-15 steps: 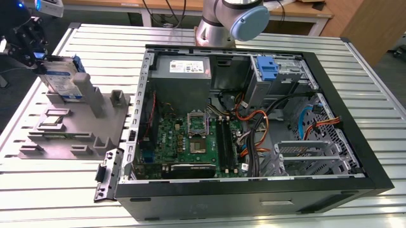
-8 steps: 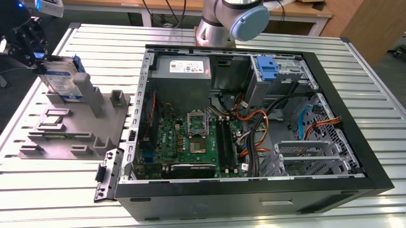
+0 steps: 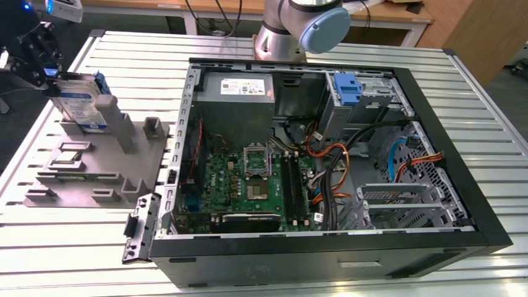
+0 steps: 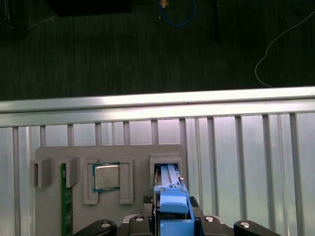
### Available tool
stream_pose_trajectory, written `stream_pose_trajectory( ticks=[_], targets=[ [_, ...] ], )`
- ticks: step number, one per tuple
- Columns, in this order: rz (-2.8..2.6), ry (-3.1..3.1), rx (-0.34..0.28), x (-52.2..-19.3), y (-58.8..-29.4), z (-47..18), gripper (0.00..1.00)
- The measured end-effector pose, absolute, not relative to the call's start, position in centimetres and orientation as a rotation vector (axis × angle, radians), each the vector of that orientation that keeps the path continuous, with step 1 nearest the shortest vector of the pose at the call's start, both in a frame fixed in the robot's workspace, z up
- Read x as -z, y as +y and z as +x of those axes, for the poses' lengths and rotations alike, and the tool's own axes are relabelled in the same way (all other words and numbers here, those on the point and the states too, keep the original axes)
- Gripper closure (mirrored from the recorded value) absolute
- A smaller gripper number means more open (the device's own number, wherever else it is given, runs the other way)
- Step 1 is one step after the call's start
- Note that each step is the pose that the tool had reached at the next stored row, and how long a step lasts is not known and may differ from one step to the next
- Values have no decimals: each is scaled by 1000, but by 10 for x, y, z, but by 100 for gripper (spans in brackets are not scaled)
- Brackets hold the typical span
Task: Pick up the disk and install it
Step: 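Pick up the disk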
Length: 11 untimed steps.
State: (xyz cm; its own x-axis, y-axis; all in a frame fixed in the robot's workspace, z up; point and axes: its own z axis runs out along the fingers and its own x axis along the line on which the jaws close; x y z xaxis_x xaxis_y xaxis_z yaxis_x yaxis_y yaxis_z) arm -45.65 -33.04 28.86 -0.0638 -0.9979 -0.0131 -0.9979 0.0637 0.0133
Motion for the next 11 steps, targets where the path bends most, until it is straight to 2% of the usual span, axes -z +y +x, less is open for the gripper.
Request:
stream_pose_trajectory(
  ticks=[11],
  targets=[
    [-2174,2267,-29,-289,-330,-456,63]
  ],
)
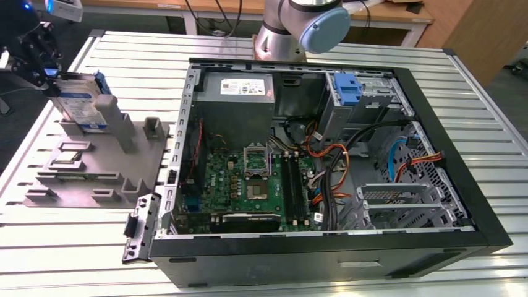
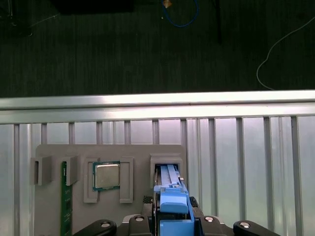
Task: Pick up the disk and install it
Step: 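Pick up the disk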
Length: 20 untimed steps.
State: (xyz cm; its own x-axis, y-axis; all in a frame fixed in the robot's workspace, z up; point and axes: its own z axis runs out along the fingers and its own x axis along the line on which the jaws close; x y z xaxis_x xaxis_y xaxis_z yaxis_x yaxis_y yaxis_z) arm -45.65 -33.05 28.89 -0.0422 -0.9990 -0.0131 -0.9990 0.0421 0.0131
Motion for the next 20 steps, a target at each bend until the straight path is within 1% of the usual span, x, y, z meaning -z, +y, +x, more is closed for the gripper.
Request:
stream_pose_trajectory(
  ticks=[16,18,19,20],
  targets=[
    [-2174,2268,-29,-294,-330,-457,63],
    [-2174,2268,-29,-294,-330,-457,62],
    [-2174,2268,-28,-294,-330,-457,55],
    [-2174,2268,-28,-294,-330,-457,55]
  ],
)
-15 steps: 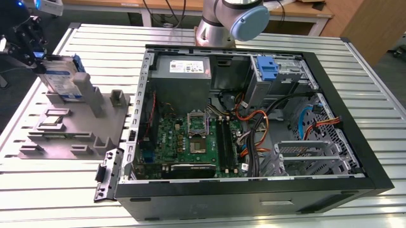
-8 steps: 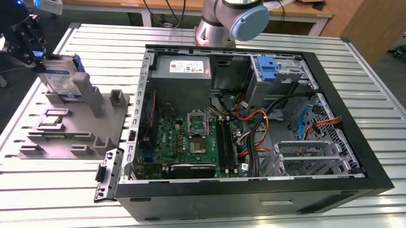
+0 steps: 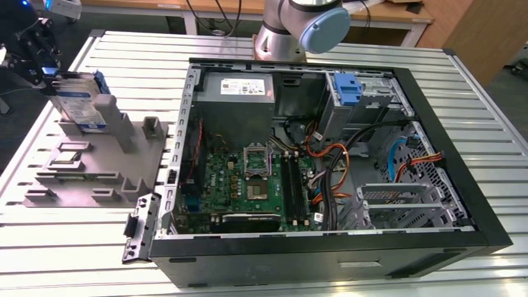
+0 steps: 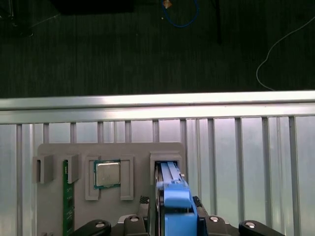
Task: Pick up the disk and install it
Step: 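Pick up the disk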
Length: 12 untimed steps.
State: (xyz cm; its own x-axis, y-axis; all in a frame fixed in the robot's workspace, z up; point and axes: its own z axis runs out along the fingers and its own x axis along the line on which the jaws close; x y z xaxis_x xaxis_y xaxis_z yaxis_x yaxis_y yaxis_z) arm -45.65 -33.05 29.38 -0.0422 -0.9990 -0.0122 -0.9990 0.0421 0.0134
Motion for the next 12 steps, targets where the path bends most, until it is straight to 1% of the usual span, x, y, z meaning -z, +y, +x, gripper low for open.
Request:
stream_pose_trajectory(
  ticks=[4,6,7,12],
  targets=[
    [2174,-2267,28,-294,-330,-457,55],
    [2174,-2267,28,-294,-331,-456,57],
    [2174,-2267,28,-294,-330,-457,63],
    [2174,-2267,28,-294,-330,-457,64]
  ],
)
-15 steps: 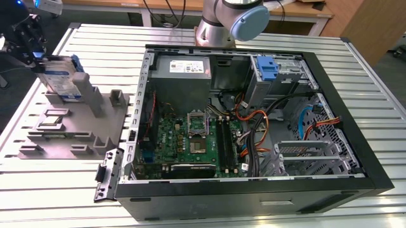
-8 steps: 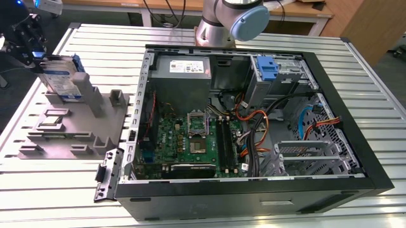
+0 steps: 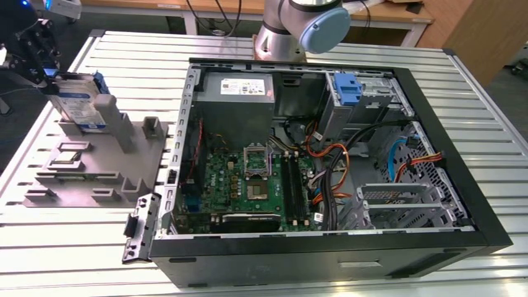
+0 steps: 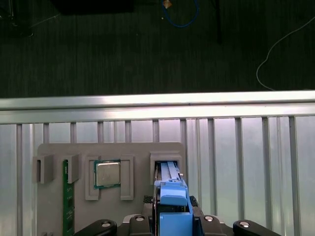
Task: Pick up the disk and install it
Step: 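Pick up the disk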
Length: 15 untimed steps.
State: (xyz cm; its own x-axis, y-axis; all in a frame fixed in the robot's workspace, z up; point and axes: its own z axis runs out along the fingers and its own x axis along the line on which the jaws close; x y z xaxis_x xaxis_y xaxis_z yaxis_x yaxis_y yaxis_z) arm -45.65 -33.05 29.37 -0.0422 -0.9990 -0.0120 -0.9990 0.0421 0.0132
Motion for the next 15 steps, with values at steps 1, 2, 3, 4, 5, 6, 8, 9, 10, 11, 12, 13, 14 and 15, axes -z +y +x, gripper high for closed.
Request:
stream_pose_trajectory(
  ticks=[1,2,3,4,5,6,8,9,10,11,12,13,14,15],
  targets=[
    [2174,-2267,28,-294,-330,-457,64],
    [2174,-2267,28,-294,-330,-457,64],
    [2174,-2267,28,-294,-330,-457,64],
    [2174,-2267,28,-294,-330,-457,64],
    [2174,-2267,28,-294,-330,-456,64],
    [2174,-2267,28,-294,-330,-456,64],
    [2174,-2267,28,-295,-330,-457,64],
    [2174,-2267,28,-295,-330,-457,64],
    [2174,-2267,28,-296,-330,-457,64],
    [2174,-2267,28,-296,-330,-457,64],
    [2174,-2267,28,-297,-330,-457,64],
    [2174,-2267,28,-298,-330,-457,64],
    [2174,-2267,28,-298,-330,-457,64],
    [2174,-2267,28,-299,-330,-457,64]
  ],
)
